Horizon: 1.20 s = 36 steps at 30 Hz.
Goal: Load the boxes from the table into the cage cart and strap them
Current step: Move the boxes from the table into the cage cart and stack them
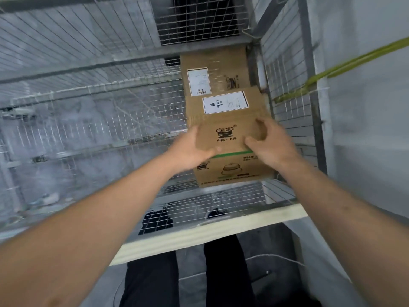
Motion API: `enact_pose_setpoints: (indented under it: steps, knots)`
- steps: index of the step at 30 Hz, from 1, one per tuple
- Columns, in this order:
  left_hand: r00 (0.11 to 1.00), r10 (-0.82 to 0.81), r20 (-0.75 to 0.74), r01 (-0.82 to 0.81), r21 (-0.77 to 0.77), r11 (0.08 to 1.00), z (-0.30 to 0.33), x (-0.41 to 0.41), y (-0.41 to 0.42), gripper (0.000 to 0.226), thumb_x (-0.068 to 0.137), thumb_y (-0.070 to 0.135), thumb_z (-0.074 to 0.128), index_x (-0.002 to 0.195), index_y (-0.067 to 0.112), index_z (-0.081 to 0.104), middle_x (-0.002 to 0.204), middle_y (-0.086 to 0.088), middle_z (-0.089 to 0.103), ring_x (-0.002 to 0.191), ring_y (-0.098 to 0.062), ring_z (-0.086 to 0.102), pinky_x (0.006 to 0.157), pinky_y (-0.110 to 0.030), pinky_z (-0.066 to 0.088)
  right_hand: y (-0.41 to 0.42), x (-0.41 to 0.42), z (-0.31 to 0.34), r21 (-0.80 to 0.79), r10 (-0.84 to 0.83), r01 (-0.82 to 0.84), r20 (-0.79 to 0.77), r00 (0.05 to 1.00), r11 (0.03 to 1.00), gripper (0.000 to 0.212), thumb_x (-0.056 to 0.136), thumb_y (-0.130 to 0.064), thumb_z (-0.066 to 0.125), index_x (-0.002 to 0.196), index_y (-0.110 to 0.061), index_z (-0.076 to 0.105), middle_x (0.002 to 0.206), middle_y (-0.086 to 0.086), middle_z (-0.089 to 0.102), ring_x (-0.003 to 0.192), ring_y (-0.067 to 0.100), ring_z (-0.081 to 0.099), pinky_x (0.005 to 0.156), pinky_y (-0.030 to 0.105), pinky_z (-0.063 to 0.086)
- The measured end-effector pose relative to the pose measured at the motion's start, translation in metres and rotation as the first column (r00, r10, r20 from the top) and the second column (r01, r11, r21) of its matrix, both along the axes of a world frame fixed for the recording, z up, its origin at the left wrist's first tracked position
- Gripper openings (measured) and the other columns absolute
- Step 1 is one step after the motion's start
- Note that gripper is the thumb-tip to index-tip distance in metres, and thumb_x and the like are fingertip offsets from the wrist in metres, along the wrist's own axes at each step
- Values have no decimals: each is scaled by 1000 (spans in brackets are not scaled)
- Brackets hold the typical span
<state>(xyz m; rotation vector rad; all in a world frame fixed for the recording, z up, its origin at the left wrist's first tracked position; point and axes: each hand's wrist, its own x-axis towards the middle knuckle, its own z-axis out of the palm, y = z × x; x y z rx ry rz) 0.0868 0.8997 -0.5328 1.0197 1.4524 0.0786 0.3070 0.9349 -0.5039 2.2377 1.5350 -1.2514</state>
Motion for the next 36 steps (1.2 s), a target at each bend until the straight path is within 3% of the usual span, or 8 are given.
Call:
enact_pose_setpoints:
  steps: [9, 19, 22, 25, 27, 30, 33, 36]
  knots:
    - [992, 123, -8, -124, -40, 992, -29, 9, -31, 116, 70, 39, 93, 161, 32, 21, 147, 0, 47, 137, -22, 46, 118, -54, 40, -11, 13, -25, -113, -64, 50, -128, 990, 992, 66, 90, -15, 78, 145, -37, 48, 146, 0, 43, 124, 21, 50, 110, 46, 49]
    - [968, 250, 8, -250, 16, 968, -18, 32, -51, 117, 79, 22, 89, 164, 37, 11, 129, 10, 33, 126, -7, 32, 121, -49, 27, -11, 27, -26, -126, -106, 80, -210, 972, 989, 74, 85, 7, 76, 128, -48, 53, 135, -6, 32, 119, 18, 40, 99, 34, 46]
    - [978, 208, -31, -208, 21, 978, -25, 35, -58, 126, 76, 22, 90, 166, 37, 3, 136, 8, 32, 126, -5, 31, 121, -44, 29, -24, 26, -32, -170, -53, 25, -163, 985, 985, 91, 80, 13, 75, 131, -58, 46, 136, -2, 34, 123, 25, 46, 102, 39, 48]
    - [988, 104, -118, -103, 12, 995, -41, 36, -57, 138, 73, 21, 94, 162, 46, -8, 144, -3, 30, 94, 1, 44, 83, -14, 47, -31, 19, -47, -198, 59, -68, -48, 997, 978, 114, 79, 7, 80, 144, -68, 23, 144, 9, 32, 126, 35, 49, 104, 56, 51]
    - [984, 41, -171, -41, 3, 999, -55, 38, -54, 145, 71, 14, 96, 157, 56, -13, 146, -7, 24, 81, -1, 42, 58, -12, 36, -33, 16, -59, -244, 132, -118, 41, 990, 963, 117, 87, 1, 76, 153, -64, 4, 151, 14, 25, 126, 37, 48, 108, 57, 46]
    - [973, -51, -227, 49, -11, 999, -79, 43, -47, 151, 70, 10, 96, 152, 61, -19, 151, -10, 18, 73, -4, 42, 50, -14, 35, -32, 13, -82, -208, 172, -139, 149, 974, 968, 89, 103, -25, 59, 162, -47, -5, 150, 23, 29, 114, 37, 47, 102, 54, 44]
    - [963, -86, -255, 82, -28, 996, -100, 48, -43, 150, 71, 11, 96, 153, 58, -21, 156, -12, 14, 69, -3, 40, 47, -15, 33, -29, 8, -105, -182, 222, -190, 180, 958, 965, 93, 103, -26, 58, 159, -49, -12, 146, 27, 31, 106, 38, 49, 88, 49, 44]
    - [961, -83, -265, 77, -35, 996, -118, 54, -42, 151, 71, 5, 94, 154, 56, -21, 153, -12, 15, 73, -6, 44, 50, -16, 38, -26, 6, -125, -135, 166, -144, 166, 972, 980, 100, 98, -14, 64, 158, -53, -6, 153, 23, 25, 123, 39, 50, 103, 52, 46]
